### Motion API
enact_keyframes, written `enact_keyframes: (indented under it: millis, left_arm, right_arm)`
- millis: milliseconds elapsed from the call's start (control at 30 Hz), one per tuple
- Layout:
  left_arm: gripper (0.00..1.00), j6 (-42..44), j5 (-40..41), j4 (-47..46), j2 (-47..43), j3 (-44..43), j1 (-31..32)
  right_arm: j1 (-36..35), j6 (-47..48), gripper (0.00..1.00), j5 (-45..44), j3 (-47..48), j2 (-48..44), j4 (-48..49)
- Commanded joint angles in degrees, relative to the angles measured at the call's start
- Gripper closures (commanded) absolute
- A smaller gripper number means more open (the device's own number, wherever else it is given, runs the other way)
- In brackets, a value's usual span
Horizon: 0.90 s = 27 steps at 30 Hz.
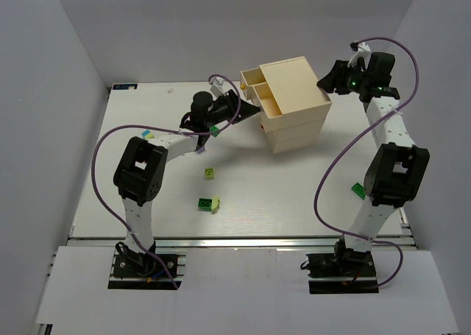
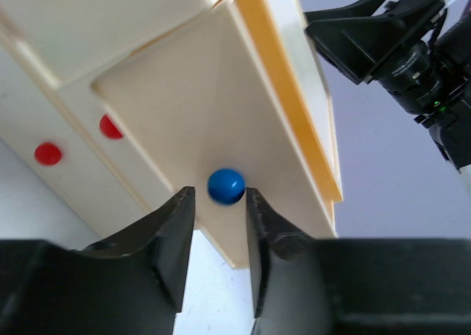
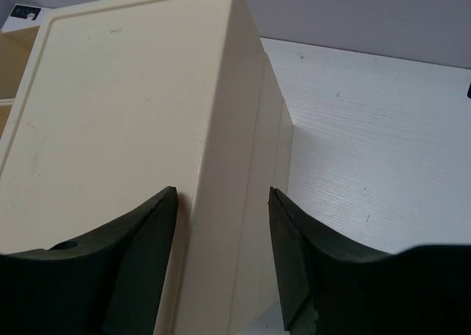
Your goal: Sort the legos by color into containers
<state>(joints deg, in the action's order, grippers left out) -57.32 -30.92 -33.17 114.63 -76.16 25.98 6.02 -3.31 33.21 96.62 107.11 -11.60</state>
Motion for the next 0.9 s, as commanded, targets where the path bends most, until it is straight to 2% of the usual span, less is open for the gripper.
enact_keyframes:
  millis: [0, 100, 233, 400, 567, 667, 867]
  left_arm:
    - [0.53, 2.6, -1.0, 4.4, -3.9, 0.0, -1.5]
    - [0.41, 3.0, -1.3, 5.0, -4.2, -0.6, -1.5]
    - [0.34, 3.5, -1.8, 5.4, -5.0, -0.7, -1.5]
    - [0.33, 4.0, -3.3, 5.6, -7.0, -0.8, -1.5]
    - [0.33, 8.6, -5.2, 12.8, -11.3, -2.3, -1.5]
    - [0.33, 14.2, -3.5, 20.6, -15.5, -2.0, -1.5]
    - [0.37, 22.5, 6.3, 32.8, -25.2, 4.5, -3.6]
  right_arm:
    - [1.0, 3.0, 0.42, -3.7, -2.9, 4.4, -10.8]
    - [0.9, 4.7, 0.34, -1.7, -3.3, 3.3, -10.5]
    - [0.9, 4.9, 0.21, 1.1, -3.6, 2.1, -9.9]
    - [1.1, 4.7, 0.15, 4.2, -3.6, -0.5, -9.8]
    - [1.4, 4.9, 0.14, 5.5, -3.5, -3.4, -9.9]
    - [1.8, 5.3, 0.14, 3.6, -4.1, -5.3, -9.9]
    - [3.8, 6.7, 0.13, -3.7, -6.9, -10.7, -8.4]
